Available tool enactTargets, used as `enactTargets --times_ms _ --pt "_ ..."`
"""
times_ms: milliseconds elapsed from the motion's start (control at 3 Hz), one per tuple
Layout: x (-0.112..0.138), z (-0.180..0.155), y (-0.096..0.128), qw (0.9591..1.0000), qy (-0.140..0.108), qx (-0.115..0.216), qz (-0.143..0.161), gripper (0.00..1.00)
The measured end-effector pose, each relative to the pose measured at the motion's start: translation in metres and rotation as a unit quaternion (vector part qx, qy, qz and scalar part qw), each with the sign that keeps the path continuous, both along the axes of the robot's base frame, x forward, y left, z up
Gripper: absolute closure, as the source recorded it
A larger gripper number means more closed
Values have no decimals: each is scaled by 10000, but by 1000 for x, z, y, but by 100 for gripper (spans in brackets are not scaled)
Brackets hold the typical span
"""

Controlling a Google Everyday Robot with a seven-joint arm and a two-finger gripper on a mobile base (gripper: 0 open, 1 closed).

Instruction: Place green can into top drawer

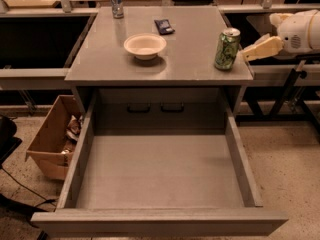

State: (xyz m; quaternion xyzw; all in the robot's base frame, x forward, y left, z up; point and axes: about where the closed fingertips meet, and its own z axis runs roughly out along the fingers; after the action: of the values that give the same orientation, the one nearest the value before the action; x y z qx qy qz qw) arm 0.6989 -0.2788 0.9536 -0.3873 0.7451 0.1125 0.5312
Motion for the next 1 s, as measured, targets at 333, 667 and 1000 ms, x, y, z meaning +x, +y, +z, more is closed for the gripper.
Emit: enactTargets --times_ms 333,667,1000 --pt "27 4 6 9989 -132 456 19 0" --pt "48 -1 9 9938 -261 1076 -72 0" --pt "69 -16 21 9835 -261 1787 -139 0"
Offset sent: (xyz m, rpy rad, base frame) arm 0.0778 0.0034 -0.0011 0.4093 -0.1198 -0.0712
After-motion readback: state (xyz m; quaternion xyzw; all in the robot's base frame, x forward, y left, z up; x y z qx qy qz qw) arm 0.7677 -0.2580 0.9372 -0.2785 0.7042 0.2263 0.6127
